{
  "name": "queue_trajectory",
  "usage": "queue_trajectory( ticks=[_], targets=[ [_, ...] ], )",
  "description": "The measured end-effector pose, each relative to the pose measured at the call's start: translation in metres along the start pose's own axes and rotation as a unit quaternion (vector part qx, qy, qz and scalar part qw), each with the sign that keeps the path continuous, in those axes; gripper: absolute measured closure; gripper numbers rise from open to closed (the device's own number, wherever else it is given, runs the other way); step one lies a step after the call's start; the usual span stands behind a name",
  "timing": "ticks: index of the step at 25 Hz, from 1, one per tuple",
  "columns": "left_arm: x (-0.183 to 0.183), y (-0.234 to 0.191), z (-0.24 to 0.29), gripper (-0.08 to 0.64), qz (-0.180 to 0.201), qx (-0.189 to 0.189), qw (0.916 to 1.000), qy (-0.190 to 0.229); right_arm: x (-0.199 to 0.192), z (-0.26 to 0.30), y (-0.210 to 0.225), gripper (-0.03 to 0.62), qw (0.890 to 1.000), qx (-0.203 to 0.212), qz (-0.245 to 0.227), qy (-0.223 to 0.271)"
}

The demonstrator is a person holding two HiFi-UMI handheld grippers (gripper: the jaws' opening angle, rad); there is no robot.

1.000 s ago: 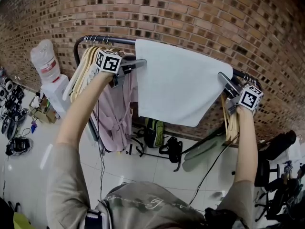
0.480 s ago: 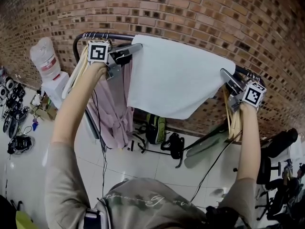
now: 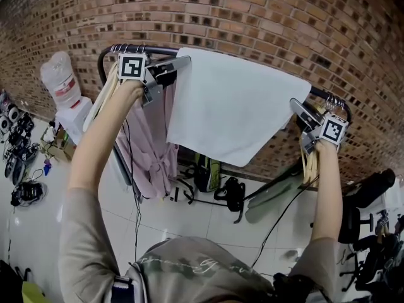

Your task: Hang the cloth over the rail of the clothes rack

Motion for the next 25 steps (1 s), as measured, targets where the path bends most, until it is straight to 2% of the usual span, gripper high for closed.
queue_trajectory(
  ticks=[2,5,9,13,14,19,25],
  targets=[
    [-0.001,-0.002,0.0,0.541,-0.003,0.003,1.0,-0.003,-0.01,0.0,0.005,0.477,1.0,-0.005,-0.013,0.005],
    [0.001,-0.001,0.0,0.541,-0.001,0.002,1.0,-0.001,-0.033,0.005,0.014,0.477,0.999,-0.019,-0.042,-0.014],
    [0.001,0.001,0.003,0.541,-0.003,0.002,1.0,0.002,-0.065,0.009,0.026,0.479,0.998,-0.026,-0.04,-0.03],
    [-0.002,-0.001,0.003,0.541,-0.001,0.011,0.9999,-0.005,-0.081,0.013,0.024,0.487,0.998,-0.009,-0.042,-0.041],
    [-0.002,-0.001,0.002,0.541,0.0,0.014,0.9999,-0.006,-0.082,0.014,0.021,0.572,0.998,-0.005,-0.049,-0.043],
    [-0.002,-0.002,0.001,0.541,0.019,0.022,0.9995,-0.01,-0.07,0.013,0.004,0.572,0.995,0.012,-0.089,-0.052],
    [0.001,0.0,-0.005,0.54,0.012,0.031,0.9994,-0.008,-0.027,0.0,-0.019,0.572,0.995,0.023,-0.1,-0.015]
  ],
)
Point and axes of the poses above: the fingertips, and each gripper's own axes: z forward along the fingers, y to its right, x out of its top, the point moved 3 cm from there along -z, backward along the fingers, and after that the axes turned 1 degree about z, right-handed, at the moved point
